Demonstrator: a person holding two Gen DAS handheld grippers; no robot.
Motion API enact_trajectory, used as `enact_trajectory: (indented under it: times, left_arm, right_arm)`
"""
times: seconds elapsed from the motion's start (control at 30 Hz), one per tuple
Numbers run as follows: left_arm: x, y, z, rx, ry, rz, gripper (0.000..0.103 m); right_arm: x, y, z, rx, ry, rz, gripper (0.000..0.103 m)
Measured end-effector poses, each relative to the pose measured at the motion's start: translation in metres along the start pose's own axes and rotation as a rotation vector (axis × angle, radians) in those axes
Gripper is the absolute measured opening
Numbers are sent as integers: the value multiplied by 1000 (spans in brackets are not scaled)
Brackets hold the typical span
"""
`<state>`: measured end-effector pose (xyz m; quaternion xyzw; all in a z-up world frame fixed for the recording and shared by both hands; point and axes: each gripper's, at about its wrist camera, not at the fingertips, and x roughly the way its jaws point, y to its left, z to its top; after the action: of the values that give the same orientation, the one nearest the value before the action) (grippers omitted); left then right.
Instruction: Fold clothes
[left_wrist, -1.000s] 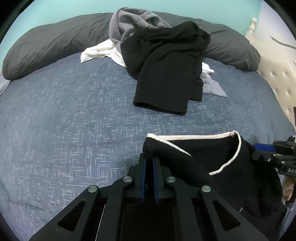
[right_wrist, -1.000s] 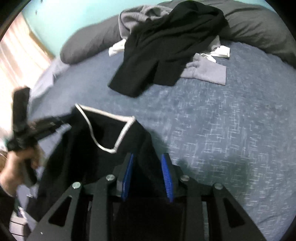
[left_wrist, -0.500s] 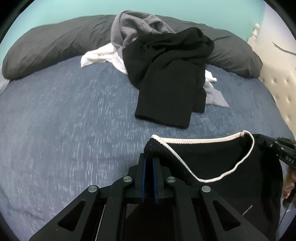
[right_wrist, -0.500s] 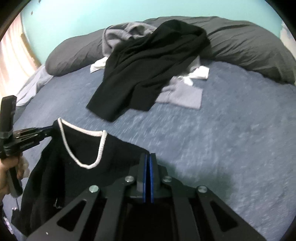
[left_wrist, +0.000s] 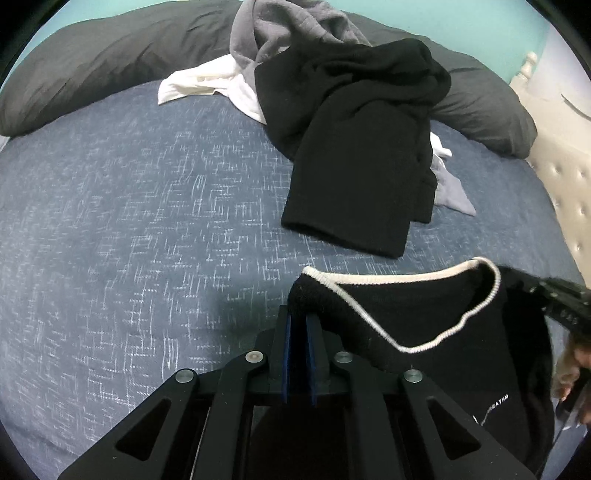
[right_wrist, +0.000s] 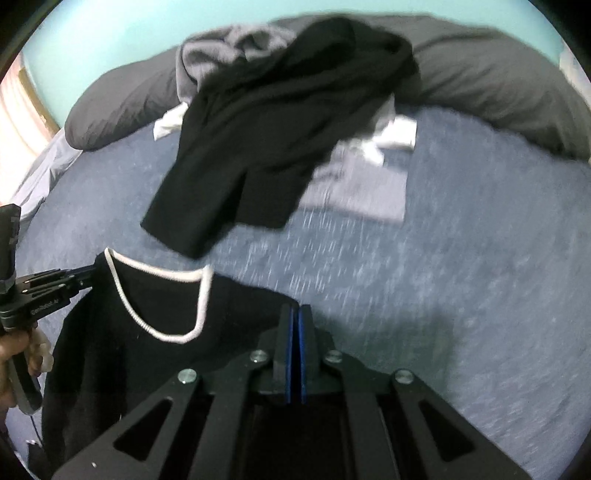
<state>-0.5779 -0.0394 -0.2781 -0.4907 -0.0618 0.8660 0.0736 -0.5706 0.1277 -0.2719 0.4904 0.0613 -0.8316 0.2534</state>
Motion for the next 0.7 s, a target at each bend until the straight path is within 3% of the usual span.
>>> enact_trajectory:
  times: [0.07, 0.2, 0.37, 0.6, 0.7]
  left_arm:
    - [-5, -2, -2, 13, -8, 2, 13]
    - [-20, 4, -4, 5, -22, 33, 28]
    - [-47, 10, -17, 20, -35, 61, 28]
    - [-96, 16, -59, 26, -49, 83, 29]
    - [-118, 19, -84, 17, -42, 77, 29]
  right_arm:
    - [1, 0, -5, 22, -8, 7, 4]
    - [-9, 0, -6, 51, -17, 23, 5]
    - [-44, 2, -10, 67, -73, 38, 8]
    - [-95, 8, -56, 99, -127, 107, 21]
    - [-118, 14, -84, 107, -131, 142, 21]
